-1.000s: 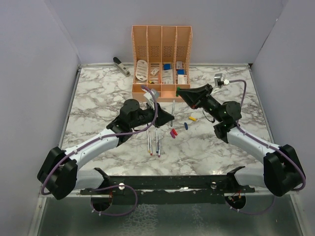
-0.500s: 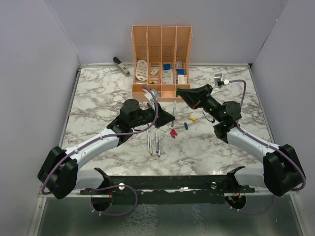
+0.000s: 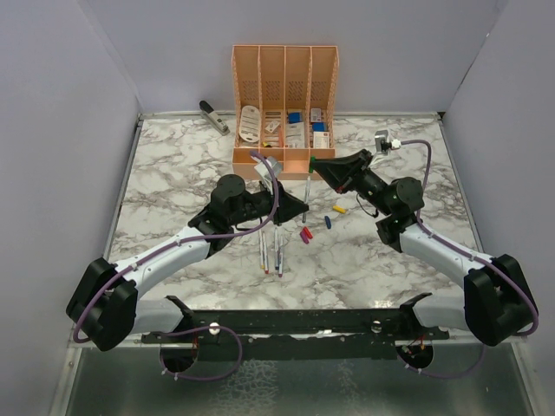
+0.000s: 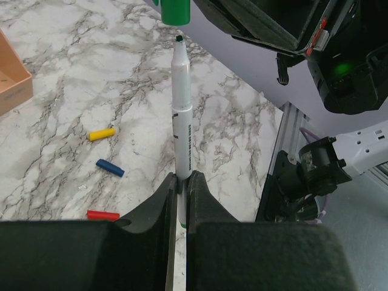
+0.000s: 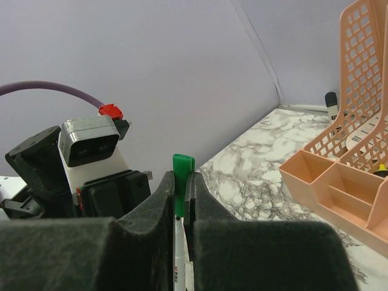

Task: Insert the pens into the pen caps

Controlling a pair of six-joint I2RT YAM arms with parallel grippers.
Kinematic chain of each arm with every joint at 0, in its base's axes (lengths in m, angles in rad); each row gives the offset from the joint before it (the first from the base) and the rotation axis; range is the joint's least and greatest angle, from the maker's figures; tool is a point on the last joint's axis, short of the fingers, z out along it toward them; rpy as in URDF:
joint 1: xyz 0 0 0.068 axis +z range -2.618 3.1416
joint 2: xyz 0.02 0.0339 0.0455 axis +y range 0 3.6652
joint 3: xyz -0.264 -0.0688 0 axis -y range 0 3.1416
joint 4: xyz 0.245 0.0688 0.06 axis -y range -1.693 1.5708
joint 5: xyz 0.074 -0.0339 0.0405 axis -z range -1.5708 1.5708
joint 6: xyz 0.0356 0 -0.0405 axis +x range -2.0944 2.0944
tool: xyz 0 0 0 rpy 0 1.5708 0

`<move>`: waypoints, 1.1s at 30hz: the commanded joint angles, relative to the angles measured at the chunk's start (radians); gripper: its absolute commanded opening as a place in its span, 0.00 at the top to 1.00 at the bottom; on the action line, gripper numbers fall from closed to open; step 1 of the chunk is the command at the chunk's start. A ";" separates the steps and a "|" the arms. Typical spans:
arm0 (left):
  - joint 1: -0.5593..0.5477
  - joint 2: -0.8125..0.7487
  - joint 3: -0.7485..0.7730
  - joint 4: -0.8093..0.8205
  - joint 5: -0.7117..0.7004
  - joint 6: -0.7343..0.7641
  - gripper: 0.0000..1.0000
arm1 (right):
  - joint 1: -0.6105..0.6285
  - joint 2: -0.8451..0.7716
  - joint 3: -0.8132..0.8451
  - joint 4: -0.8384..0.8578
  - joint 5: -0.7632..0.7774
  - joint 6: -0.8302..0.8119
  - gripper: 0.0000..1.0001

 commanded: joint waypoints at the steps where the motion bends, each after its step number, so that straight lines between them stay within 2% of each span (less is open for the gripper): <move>1: 0.003 0.004 0.028 0.037 -0.003 0.011 1.00 | 0.007 -0.009 -0.007 -0.007 -0.028 0.014 0.98; 33: 0.003 -0.028 0.027 0.042 -0.033 0.042 1.00 | 0.007 -0.008 -0.024 -0.057 -0.051 0.006 0.98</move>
